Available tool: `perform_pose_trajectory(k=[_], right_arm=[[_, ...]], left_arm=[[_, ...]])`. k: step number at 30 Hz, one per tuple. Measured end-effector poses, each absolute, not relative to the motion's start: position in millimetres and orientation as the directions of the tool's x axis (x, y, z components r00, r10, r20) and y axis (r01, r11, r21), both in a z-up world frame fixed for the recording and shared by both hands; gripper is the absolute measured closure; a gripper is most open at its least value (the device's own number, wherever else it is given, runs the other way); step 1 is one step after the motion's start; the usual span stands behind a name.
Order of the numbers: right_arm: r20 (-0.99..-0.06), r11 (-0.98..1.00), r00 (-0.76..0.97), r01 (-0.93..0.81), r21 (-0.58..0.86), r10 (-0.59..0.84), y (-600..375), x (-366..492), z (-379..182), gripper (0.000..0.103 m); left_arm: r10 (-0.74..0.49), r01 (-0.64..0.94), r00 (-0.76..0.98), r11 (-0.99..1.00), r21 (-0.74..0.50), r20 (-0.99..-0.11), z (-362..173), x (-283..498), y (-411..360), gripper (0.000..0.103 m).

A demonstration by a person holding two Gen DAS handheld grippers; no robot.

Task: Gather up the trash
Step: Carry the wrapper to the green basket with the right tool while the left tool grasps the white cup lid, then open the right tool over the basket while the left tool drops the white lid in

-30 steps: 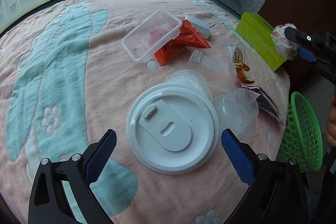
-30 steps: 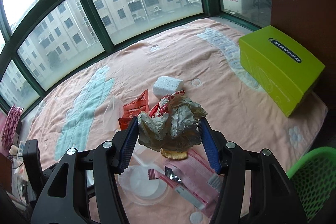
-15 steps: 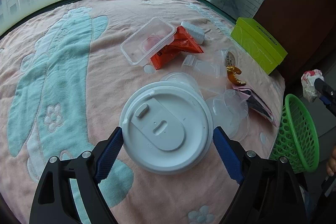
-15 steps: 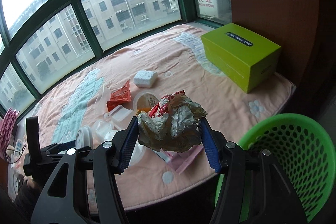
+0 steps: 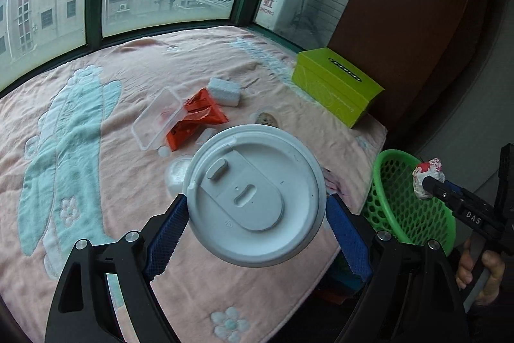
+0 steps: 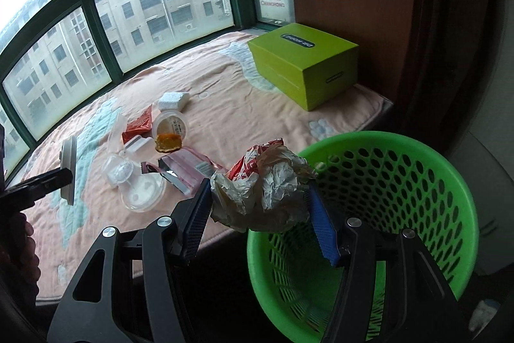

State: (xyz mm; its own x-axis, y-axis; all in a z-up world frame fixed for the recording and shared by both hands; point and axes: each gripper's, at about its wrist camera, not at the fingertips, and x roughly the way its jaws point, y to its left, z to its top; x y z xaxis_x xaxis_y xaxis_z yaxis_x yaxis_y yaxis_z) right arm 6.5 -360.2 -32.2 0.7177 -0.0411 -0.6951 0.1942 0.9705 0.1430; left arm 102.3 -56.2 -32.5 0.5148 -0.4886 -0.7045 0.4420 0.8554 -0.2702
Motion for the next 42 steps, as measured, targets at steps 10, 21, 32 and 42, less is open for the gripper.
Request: perform_pose_trajectory(k=[10, 21, 32, 42], right_arm=[[-0.684, 0.945, 0.723, 0.281, 0.166, -0.094, -401.4, -31.5, -31.2, 0.036], [-0.659, 0.914, 0.737, 0.357, 0.191, -0.15, -434.1, -67.0, -24.3, 0.023], [-0.628, 0.879, 0.748, 0.429, 0.211, -0.214, -461.8, -99.8, -18.6, 0.015], [-0.634, 0.859, 0.742, 0.454, 0.234, -0.219, -475.8, -110.3, -23.4, 0.014]], left_arm=[[-0.554, 0.561, 0.46, 0.787, -0.256, -0.694, -16.3, 90.0, -129.9, 0.02], [-0.611, 0.672, 0.383, 0.699, -0.245, -0.693, -7.3, 83.2, -212.3, 0.02], [-0.626, 0.757, 0.28, 0.61, -0.235, -0.728, -19.9, 61.9, -289.0, 0.02], [-0.625, 0.787, 0.205, 0.563, -0.252, -0.753, -38.5, 47.5, -326.1, 0.013]])
